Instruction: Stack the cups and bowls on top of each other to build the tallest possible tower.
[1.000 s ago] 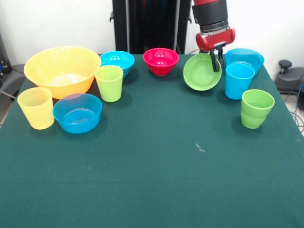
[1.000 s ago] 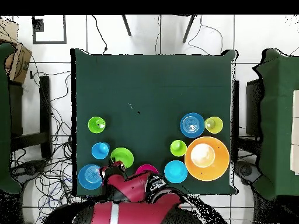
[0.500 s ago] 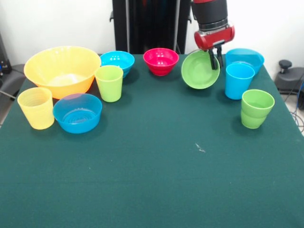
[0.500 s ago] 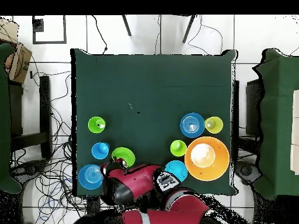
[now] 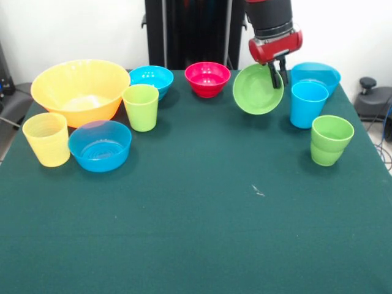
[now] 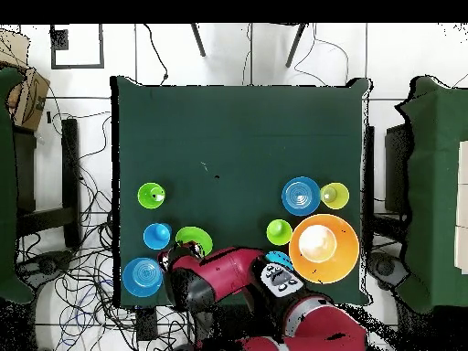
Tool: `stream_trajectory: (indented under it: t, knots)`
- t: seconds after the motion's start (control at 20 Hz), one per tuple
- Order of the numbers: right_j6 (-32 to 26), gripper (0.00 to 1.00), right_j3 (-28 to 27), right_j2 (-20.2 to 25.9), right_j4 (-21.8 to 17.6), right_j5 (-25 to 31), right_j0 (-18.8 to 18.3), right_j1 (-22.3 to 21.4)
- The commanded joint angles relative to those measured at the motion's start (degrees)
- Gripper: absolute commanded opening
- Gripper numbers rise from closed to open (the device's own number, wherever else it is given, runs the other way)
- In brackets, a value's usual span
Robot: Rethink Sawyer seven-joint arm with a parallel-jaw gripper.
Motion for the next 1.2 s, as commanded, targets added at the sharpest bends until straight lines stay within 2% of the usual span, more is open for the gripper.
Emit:
stream_trajectory:
  t: [0.05, 0.2, 0.4, 0.6, 0.75, 1.0, 1.2]
  knots:
    - [-4.2, 0.0, -3.6, 8.9, -3.9, 9.8, -3.2, -0.2]
    - [-4.3, 0.0, -3.1, 10.6, -4.5, 10.5, -5.3, 0.4]
    - [-5.9, 0.0, -3.9, 12.9, -4.2, 14.2, -6.9, -0.4]
    - [-5.7, 0.0, -6.2, 13.7, -5.5, 13.4, -6.2, -0.7]
    - [-6.3, 0.0, -8.2, 15.0, -7.3, 12.6, -6.8, 0.7]
    - [-9.1, 0.0, -10.0, 19.2, -8.8, 16.2, -10.5, 3.0]
    - [-8.8, 0.0, -10.7, 20.2, -9.3, 17.1, -11.0, 2.7]
